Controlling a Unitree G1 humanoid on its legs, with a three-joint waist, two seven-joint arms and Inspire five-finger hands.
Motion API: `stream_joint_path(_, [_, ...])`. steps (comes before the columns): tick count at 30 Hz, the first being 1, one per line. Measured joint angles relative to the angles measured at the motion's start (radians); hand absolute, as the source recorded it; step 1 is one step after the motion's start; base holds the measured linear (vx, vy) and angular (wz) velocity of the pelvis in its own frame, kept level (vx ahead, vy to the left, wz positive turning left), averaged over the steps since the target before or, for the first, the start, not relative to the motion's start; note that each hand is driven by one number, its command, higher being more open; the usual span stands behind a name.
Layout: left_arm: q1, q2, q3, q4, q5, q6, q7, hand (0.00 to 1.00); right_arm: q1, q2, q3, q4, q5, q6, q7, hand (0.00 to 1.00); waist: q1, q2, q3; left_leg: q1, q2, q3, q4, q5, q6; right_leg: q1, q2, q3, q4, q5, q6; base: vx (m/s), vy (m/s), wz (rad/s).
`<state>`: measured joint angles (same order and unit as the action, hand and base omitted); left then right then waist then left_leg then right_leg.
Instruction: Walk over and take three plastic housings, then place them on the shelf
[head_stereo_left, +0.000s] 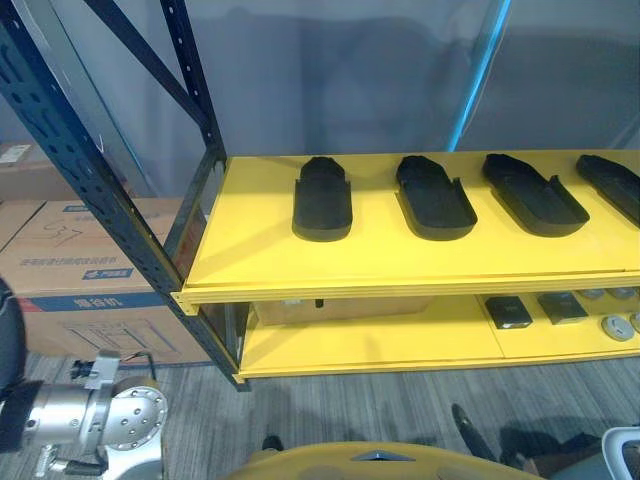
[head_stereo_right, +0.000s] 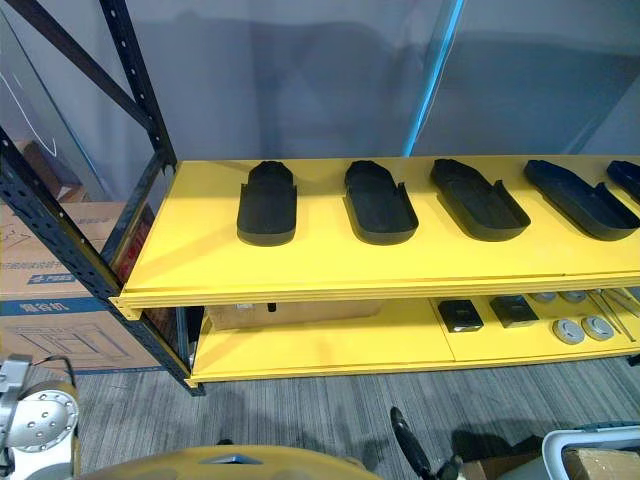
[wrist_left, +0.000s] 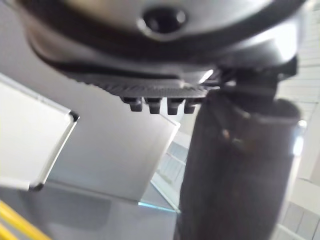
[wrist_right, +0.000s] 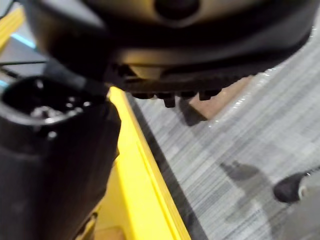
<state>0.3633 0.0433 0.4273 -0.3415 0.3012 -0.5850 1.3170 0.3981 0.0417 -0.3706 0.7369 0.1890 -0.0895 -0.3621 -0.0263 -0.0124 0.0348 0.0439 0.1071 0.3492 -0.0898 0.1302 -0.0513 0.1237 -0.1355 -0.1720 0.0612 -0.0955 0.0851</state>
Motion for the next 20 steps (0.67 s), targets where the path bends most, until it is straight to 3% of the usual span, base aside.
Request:
stream_joint_path(3, [-0.003, 0.008, 0.056, 0.142, -0.152, 0.028, -0.163, 1.00, -0.014, -0.033, -0.014, 0.080, 0.034, 0.062, 0.072, 1.00, 0.007, 0.000, -0.004, 0.004, -0.002, 0.000, 0.000, 0.001, -0.001, 0.005, -0.001, -0.003, -0.001, -0.001, 0.000, 0.00, 0.000, 0.00])
stream_joint_path(4, [-0.003, 0.015, 0.058, 0.250, -0.234, 0.055, -0.266, 1.00, -0.019, -0.041, -0.018, 0.106, 0.059, 0.085, 0.103, 1.00, 0.010, 0.001, -0.003, 0.009, -0.006, 0.000, 0.000, 0.001, -0.001, 0.010, -0.001, -0.002, -0.001, -0.001, 0.000, 0.00, 0.000, 0.00])
stream_joint_path(6, [-0.004, 0.015, 0.048, 0.502, -0.444, 0.158, -0.547, 1.00, -0.034, -0.042, -0.040, 0.145, 0.080, 0.143, 0.205, 1.00, 0.018, 0.003, 0.000, 0.018, -0.010, 0.000, 0.000, 0.000, 0.000, 0.020, -0.004, -0.002, -0.001, -0.004, 0.003, 0.00, 0.000, 0.00])
stream_joint_path(7, [-0.004, 0.013, 0.045, 0.566, -0.505, 0.191, -0.628, 1.00, -0.042, -0.042, -0.046, 0.156, 0.094, 0.162, 0.243, 1.00, 0.018, 0.001, 0.001, 0.017, -0.010, 0.000, 0.000, 0.000, 0.000, 0.020, -0.005, -0.002, -0.001, -0.006, 0.004, 0.00, 0.000, 0.00])
stream_joint_path(8, [-0.005, 0.012, 0.033, 0.701, -0.614, 0.263, -0.778, 1.00, -0.061, -0.038, -0.050, 0.175, 0.093, 0.198, 0.310, 1.00, 0.020, -0.004, 0.005, 0.017, -0.011, 0.001, 0.000, 0.000, 0.000, 0.018, -0.006, -0.002, -0.001, -0.008, 0.005, 0.00, 0.000, 0.00])
stream_joint_path(11, [-0.010, -0.007, 0.035, 0.936, -0.713, 0.386, -1.032, 1.00, -0.097, -0.033, -0.052, 0.195, 0.092, 0.230, 0.391, 1.00, 0.022, -0.027, 0.011, 0.018, -0.015, 0.003, 0.000, -0.003, 0.004, 0.018, -0.011, -0.002, -0.001, -0.011, 0.007, 0.02, 0.018, -0.02])
stream_joint_path(12, [-0.007, -0.012, 0.043, 1.046, -0.771, 0.471, -1.176, 1.00, -0.124, -0.033, -0.053, 0.202, 0.094, 0.246, 0.427, 1.00, 0.027, -0.048, 0.019, 0.018, -0.017, 0.007, 0.000, -0.007, 0.004, 0.018, -0.015, -0.002, -0.001, -0.016, 0.008, 0.05, 0.037, -0.03])
stream_joint_path(15, [-0.003, -0.024, 0.071, 1.203, -0.812, 0.599, -1.352, 1.00, -0.178, -0.038, -0.069, 0.211, 0.093, 0.260, 0.468, 1.00, 0.037, -0.055, 0.021, 0.027, -0.027, 0.026, 0.000, -0.019, 0.005, 0.016, -0.026, 0.012, -0.002, -0.016, 0.007, 0.06, 0.043, -0.13])
stream_joint_path(20, [-0.017, -0.036, 0.080, 1.263, -0.824, 0.747, -1.550, 1.00, -0.231, -0.051, -0.094, 0.221, 0.081, 0.262, 0.483, 1.00, 0.049, -0.014, 0.021, 0.047, -0.032, 0.046, 0.000, -0.035, 0.006, 0.025, -0.037, 0.021, -0.003, -0.023, -0.005, 0.06, 0.027, -0.09])
